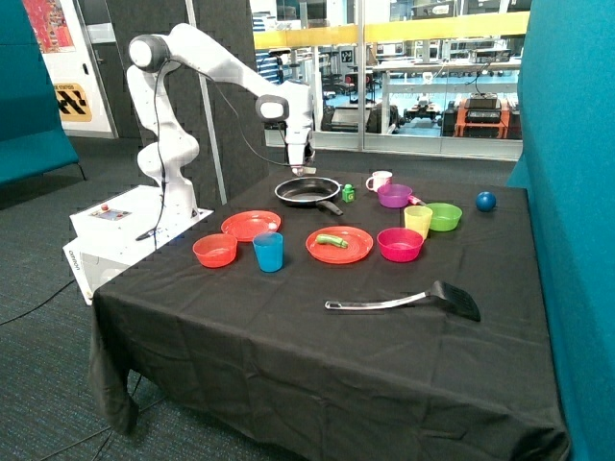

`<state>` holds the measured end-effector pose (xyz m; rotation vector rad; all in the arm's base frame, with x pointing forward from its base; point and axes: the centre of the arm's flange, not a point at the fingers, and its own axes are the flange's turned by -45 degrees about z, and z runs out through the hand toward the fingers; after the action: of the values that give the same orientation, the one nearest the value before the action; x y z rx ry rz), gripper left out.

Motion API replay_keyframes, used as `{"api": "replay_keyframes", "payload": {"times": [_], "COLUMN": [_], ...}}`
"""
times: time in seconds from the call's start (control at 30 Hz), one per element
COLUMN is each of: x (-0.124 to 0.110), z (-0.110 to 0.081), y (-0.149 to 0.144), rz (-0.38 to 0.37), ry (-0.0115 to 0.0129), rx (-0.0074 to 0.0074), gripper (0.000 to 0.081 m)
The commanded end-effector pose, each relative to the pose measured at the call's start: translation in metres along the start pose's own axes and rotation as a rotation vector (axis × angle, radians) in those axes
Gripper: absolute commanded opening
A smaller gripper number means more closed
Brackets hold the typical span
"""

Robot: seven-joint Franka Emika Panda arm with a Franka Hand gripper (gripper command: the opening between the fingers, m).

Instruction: Serve the vegetables in different plates

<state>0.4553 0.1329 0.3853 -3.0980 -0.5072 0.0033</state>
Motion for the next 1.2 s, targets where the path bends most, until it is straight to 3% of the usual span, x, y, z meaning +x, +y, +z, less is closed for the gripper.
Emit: {"api": "replay_keyframes", "payload": {"times": [0.0,0.33,0.57,1.17], "x": [-0.019,-0.059,-0.084,-0.136], "z": [-0.019,-0.01,0.007,0.068], "y": [0.064,0.129,0.162,0.205], "rz": [0.079,0.158,0.203,0.237], "ry": [0.0018,0.0019,0.002,0.002], "rx": [-0.0025,-0.0025,-0.0024,-0.0024], "gripper": [0.0,0.0,0.0,0.0]}}
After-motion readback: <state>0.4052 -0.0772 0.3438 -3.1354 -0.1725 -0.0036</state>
